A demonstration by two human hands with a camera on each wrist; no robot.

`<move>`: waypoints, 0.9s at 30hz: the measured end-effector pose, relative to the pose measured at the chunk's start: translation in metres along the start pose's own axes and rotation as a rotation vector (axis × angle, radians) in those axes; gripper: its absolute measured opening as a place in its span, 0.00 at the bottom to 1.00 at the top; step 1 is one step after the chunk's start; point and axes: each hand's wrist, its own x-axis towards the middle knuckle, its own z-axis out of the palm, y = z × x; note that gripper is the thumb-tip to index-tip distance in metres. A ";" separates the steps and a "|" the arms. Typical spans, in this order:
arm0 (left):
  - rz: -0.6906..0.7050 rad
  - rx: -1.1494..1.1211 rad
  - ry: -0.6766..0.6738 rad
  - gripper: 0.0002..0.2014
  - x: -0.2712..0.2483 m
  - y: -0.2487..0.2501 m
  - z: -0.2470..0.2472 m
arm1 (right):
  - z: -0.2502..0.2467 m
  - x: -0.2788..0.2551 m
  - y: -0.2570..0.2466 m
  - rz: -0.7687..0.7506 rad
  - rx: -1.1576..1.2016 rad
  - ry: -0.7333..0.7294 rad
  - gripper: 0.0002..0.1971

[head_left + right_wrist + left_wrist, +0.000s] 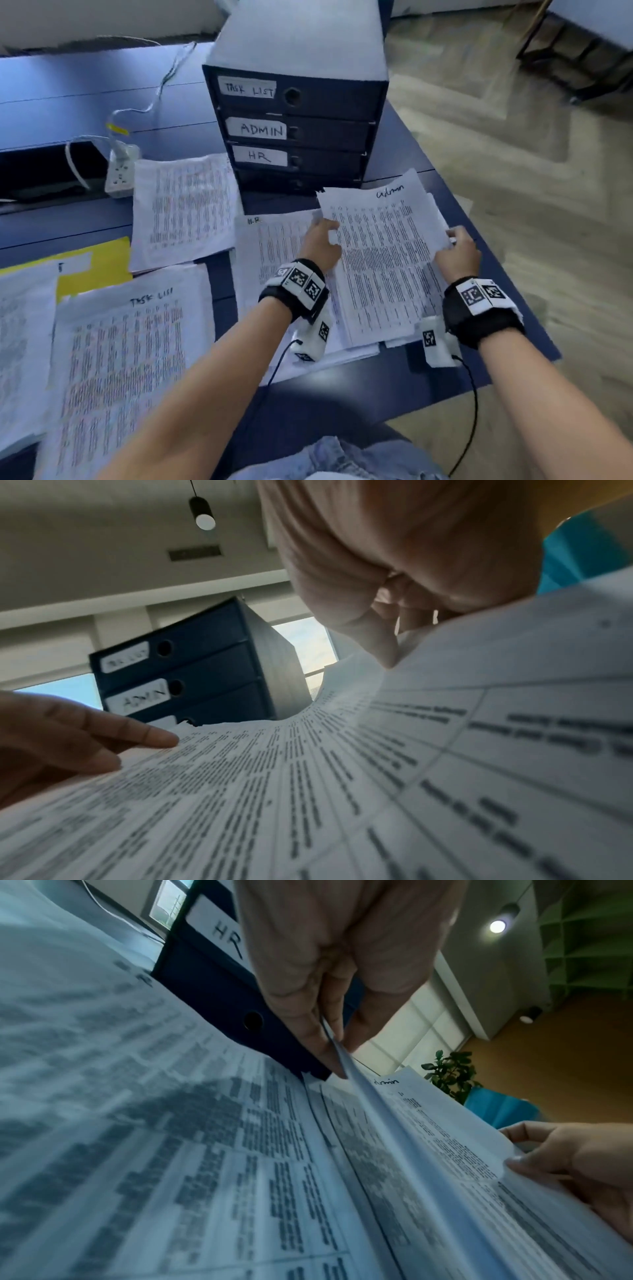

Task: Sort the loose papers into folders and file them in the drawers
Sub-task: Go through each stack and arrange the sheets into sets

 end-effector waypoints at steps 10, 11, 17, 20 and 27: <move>-0.037 0.060 -0.118 0.27 0.029 0.020 0.057 | -0.003 0.031 0.023 0.024 -0.174 0.060 0.27; -0.046 0.057 -0.117 0.27 0.031 0.021 0.059 | 0.002 0.027 0.021 -0.019 -0.203 -0.007 0.30; -0.075 0.064 -0.134 0.28 0.034 0.021 0.058 | 0.043 0.009 0.020 -0.101 -0.402 -0.469 0.31; -0.081 0.009 -0.083 0.24 0.029 0.015 0.043 | 0.046 0.005 0.017 -0.071 -0.440 -0.478 0.31; -0.025 -0.029 0.069 0.15 0.002 -0.020 -0.029 | 0.061 -0.031 -0.050 -0.208 -0.249 -0.452 0.28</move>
